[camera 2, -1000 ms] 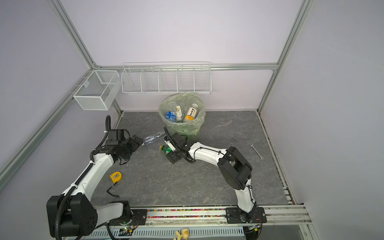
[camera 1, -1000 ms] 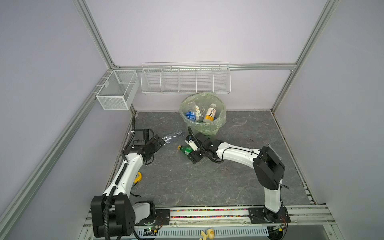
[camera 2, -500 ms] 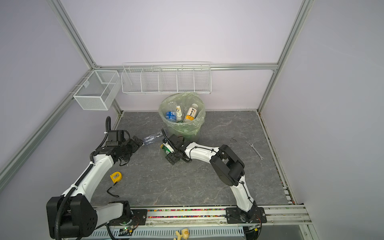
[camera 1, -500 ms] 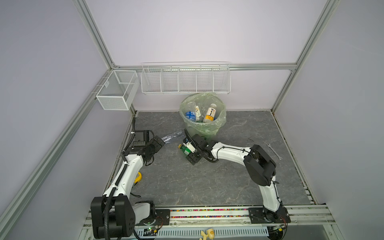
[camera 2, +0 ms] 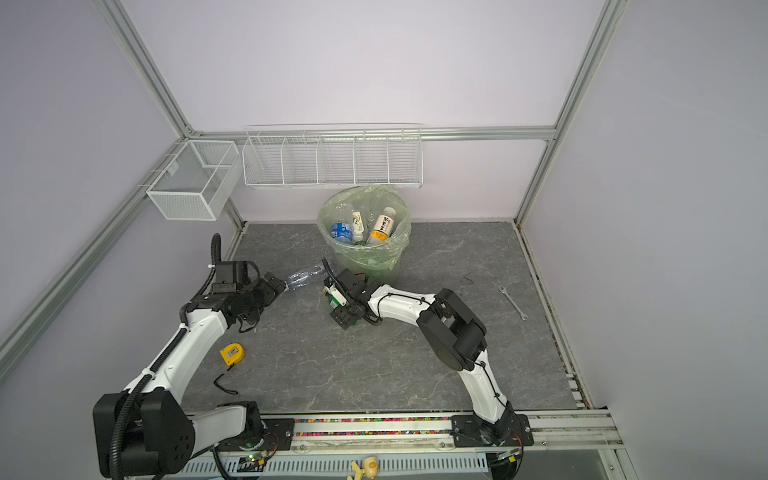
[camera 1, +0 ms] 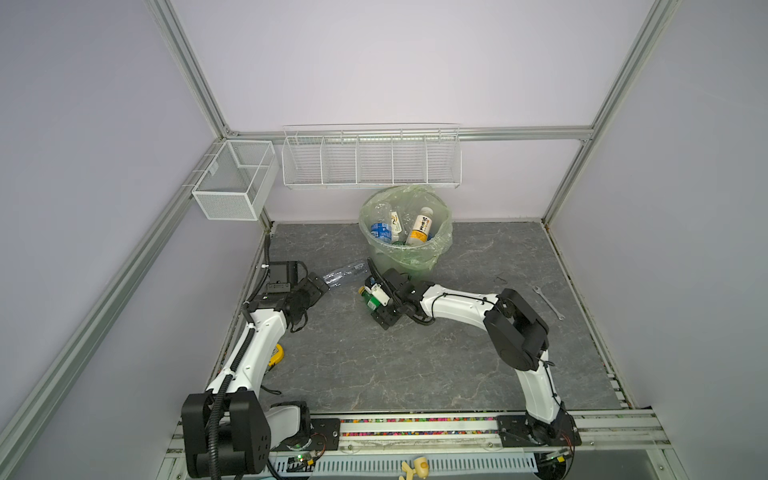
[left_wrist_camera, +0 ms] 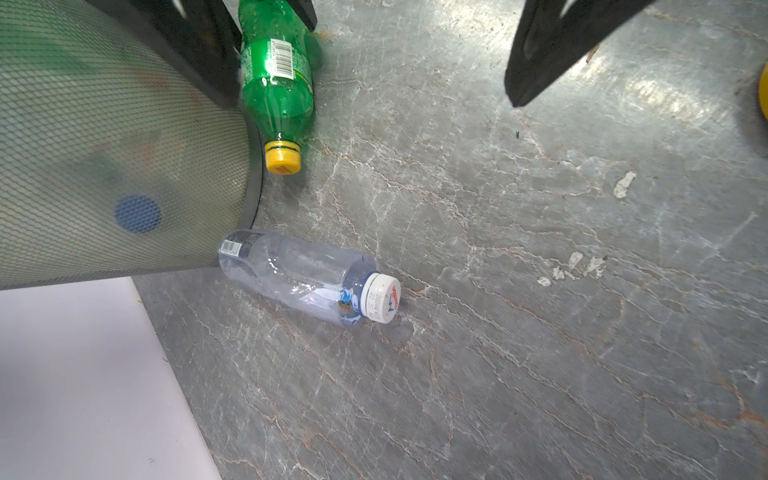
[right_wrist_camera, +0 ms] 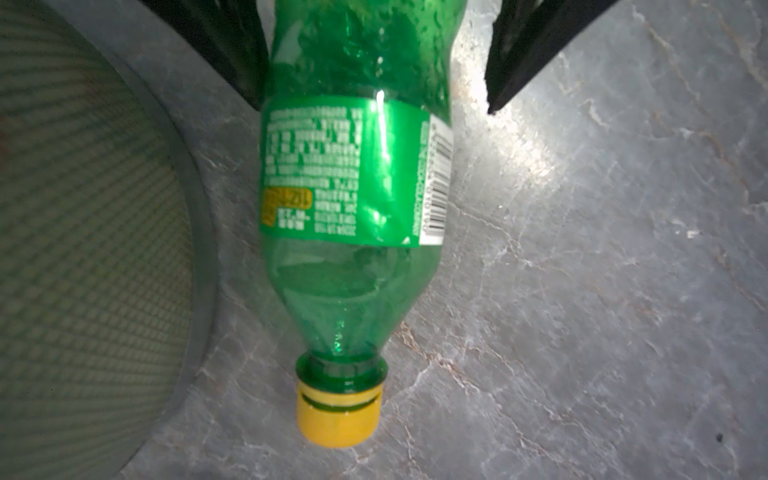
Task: Throw the plastic bottles in the bin
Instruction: 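Close the right gripper around the green soda bottle, then lift the green bottle with the right gripper and carry it over the bin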
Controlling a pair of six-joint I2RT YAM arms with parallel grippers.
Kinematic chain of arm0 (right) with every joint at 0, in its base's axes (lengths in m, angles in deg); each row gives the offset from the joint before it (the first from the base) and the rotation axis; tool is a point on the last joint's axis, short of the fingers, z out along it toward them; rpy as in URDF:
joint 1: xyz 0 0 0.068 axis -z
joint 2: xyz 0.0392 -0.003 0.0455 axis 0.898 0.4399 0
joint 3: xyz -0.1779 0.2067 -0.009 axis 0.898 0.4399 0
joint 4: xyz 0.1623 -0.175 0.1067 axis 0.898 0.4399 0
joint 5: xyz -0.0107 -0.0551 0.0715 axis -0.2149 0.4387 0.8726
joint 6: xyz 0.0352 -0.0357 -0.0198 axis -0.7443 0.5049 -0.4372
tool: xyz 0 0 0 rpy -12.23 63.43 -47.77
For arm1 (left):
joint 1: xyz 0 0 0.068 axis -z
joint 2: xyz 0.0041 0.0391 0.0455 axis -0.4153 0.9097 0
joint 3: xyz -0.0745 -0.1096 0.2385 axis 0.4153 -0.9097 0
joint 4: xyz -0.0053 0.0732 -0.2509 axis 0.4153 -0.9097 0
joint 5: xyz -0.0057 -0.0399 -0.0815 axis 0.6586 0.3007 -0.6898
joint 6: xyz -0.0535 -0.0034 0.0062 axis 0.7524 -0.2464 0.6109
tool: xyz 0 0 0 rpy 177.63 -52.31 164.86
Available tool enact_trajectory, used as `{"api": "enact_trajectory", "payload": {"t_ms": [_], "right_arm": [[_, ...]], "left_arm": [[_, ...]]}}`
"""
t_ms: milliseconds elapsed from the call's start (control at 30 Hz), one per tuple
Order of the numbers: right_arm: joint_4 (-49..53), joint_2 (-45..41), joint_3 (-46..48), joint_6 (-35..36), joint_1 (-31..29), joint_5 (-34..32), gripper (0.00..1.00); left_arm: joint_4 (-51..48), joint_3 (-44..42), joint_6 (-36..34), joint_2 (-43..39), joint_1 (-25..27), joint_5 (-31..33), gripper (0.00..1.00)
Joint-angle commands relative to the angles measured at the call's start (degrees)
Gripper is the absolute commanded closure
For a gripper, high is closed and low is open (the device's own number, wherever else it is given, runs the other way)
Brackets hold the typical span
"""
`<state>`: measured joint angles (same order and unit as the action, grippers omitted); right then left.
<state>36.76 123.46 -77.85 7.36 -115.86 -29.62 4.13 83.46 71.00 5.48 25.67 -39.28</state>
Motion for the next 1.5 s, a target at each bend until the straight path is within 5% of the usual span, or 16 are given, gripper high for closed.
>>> {"api": "enact_trajectory", "payload": {"t_ms": [0, 233, 367, 833, 1467], "right_arm": [[-1.1, 2.4, -1.4, -0.6, -0.2, 0.6, 0.21], [-1.5, 4.0, -2.4, -2.8, -0.2, 0.6, 0.29], [-2.8, 4.4, -1.2, -3.9, -0.6, 0.7, 0.43], [-3.9, -5.7, 6.5, -8.1, -3.9, 1.4, 0.45], [0.7, -33.6, 19.5, -16.6, -4.4, -0.8, 0.47]], "left_arm": [[0.1, -0.7, -0.1, -1.0, -0.6, 1.3, 0.01], [1.1, -1.1, 0.5, -0.7, -0.8, 1.4, 0.00], [1.8, -0.9, 1.3, 0.1, -0.9, 1.3, 0.00], [1.7, -1.2, 2.3, -0.7, -0.9, 2.1, 0.00], [4.6, -1.9, 2.4, 0.1, -0.9, 2.0, 0.00]]}}
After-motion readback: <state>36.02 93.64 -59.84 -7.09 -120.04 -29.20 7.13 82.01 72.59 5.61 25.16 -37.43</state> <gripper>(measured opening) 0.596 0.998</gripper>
